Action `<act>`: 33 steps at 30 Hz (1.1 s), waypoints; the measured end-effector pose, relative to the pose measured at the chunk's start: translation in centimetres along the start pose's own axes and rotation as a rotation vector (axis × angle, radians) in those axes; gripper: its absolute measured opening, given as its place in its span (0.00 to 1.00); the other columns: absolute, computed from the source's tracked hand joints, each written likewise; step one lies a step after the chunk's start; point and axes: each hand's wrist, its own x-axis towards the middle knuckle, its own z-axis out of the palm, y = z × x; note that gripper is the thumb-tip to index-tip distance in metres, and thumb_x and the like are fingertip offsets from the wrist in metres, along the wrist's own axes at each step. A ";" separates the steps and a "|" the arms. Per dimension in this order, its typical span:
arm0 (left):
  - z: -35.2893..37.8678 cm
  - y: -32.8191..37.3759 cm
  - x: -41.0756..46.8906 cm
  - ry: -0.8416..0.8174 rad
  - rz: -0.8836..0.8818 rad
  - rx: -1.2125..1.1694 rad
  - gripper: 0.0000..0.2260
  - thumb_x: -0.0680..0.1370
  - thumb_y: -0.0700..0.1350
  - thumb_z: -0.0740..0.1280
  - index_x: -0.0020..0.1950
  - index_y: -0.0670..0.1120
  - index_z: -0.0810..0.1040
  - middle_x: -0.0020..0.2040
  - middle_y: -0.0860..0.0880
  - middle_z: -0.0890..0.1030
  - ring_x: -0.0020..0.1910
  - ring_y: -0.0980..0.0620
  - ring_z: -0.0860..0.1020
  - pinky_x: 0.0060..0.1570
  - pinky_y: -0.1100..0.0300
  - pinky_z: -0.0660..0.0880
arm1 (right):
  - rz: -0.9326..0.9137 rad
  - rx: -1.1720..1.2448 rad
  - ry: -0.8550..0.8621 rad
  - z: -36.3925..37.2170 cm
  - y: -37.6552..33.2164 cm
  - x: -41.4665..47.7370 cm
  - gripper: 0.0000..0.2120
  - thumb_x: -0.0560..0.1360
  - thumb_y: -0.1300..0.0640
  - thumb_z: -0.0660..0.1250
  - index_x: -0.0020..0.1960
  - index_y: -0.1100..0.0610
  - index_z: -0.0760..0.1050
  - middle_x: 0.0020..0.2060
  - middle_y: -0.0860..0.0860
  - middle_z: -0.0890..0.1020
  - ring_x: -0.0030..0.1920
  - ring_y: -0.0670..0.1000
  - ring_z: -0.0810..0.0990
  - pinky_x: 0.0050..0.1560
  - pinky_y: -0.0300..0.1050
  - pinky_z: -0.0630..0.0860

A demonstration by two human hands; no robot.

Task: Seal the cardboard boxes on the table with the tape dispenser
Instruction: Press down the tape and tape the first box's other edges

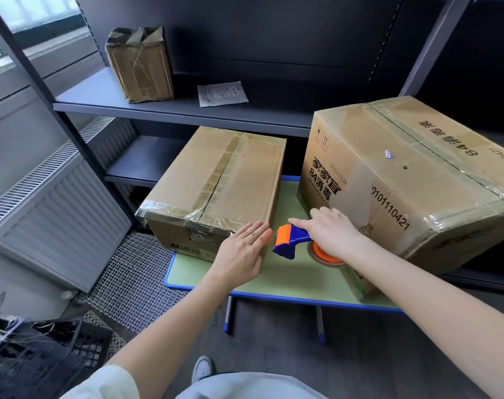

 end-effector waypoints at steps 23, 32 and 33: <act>1.4 2.3 1.4 -0.256 -0.073 0.298 0.17 0.58 0.45 0.73 0.44 0.39 0.85 0.57 0.37 0.80 0.54 0.40 0.80 0.54 0.50 0.77 | 0.411 0.431 -0.058 0.3 0.5 1.3 0.36 0.75 0.57 0.61 0.77 0.52 0.46 0.61 0.63 0.69 0.63 0.63 0.67 0.60 0.53 0.67; -0.3 0.9 1.0 -0.097 -0.031 0.079 0.24 0.67 0.51 0.55 0.53 0.42 0.83 0.56 0.42 0.82 0.55 0.45 0.80 0.53 0.54 0.77 | 0.398 0.505 0.286 -3.1 -2.5 2.8 0.39 0.76 0.41 0.57 0.77 0.54 0.41 0.61 0.65 0.66 0.62 0.62 0.66 0.61 0.53 0.63; -0.8 0.3 0.9 -0.060 -0.034 0.028 0.25 0.68 0.50 0.55 0.56 0.41 0.82 0.56 0.43 0.82 0.56 0.47 0.80 0.53 0.55 0.77 | 0.378 0.501 0.308 -3.4 -3.0 3.2 0.39 0.76 0.41 0.57 0.77 0.54 0.41 0.61 0.65 0.66 0.61 0.62 0.66 0.62 0.53 0.62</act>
